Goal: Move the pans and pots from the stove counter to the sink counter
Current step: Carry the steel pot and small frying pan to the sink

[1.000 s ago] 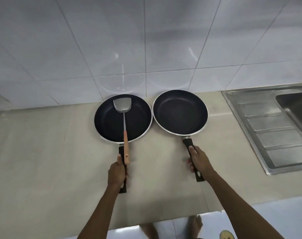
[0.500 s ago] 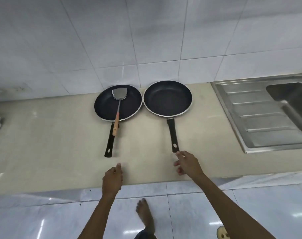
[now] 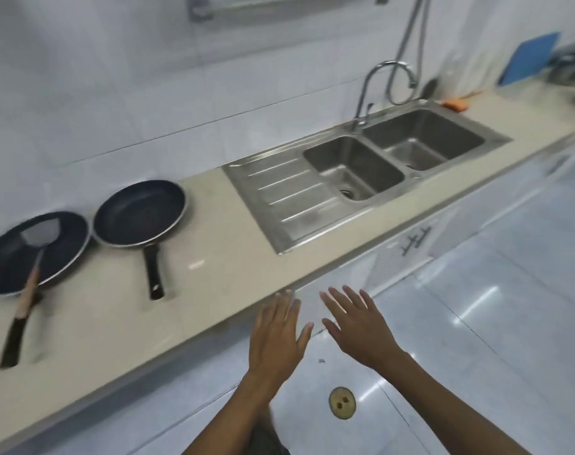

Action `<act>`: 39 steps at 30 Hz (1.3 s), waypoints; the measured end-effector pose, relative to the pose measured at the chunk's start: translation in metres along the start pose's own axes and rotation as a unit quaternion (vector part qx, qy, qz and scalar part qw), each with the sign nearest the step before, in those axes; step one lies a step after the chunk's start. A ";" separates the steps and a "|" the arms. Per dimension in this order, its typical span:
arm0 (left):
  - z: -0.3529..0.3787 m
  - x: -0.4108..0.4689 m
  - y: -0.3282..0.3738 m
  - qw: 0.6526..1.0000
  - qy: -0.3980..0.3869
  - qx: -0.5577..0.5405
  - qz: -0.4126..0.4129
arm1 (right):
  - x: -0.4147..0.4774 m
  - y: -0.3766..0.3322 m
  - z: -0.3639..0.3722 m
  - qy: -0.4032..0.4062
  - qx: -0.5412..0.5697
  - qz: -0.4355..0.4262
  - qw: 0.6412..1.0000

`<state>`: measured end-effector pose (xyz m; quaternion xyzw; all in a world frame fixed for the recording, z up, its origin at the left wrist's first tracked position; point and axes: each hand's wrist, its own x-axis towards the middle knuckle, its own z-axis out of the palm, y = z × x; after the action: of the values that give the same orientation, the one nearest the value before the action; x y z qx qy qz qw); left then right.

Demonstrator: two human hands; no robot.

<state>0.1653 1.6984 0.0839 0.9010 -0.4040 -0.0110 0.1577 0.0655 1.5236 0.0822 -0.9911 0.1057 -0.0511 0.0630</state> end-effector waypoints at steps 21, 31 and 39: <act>0.140 0.363 0.406 0.945 -0.114 -0.024 0.305 | -0.063 0.448 -0.112 0.009 -0.026 0.404 0.914; 0.211 0.522 0.555 0.928 -0.125 -0.009 0.350 | -0.032 0.646 -0.136 0.032 0.006 0.454 0.890; 0.288 0.669 0.714 0.930 -0.144 0.000 0.338 | -0.013 0.875 -0.151 0.043 0.014 0.459 0.887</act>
<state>0.0566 0.6845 0.0916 0.7001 -0.7029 -0.0863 0.0920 -0.1426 0.6607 0.1117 -0.8278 0.5506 -0.0610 0.0891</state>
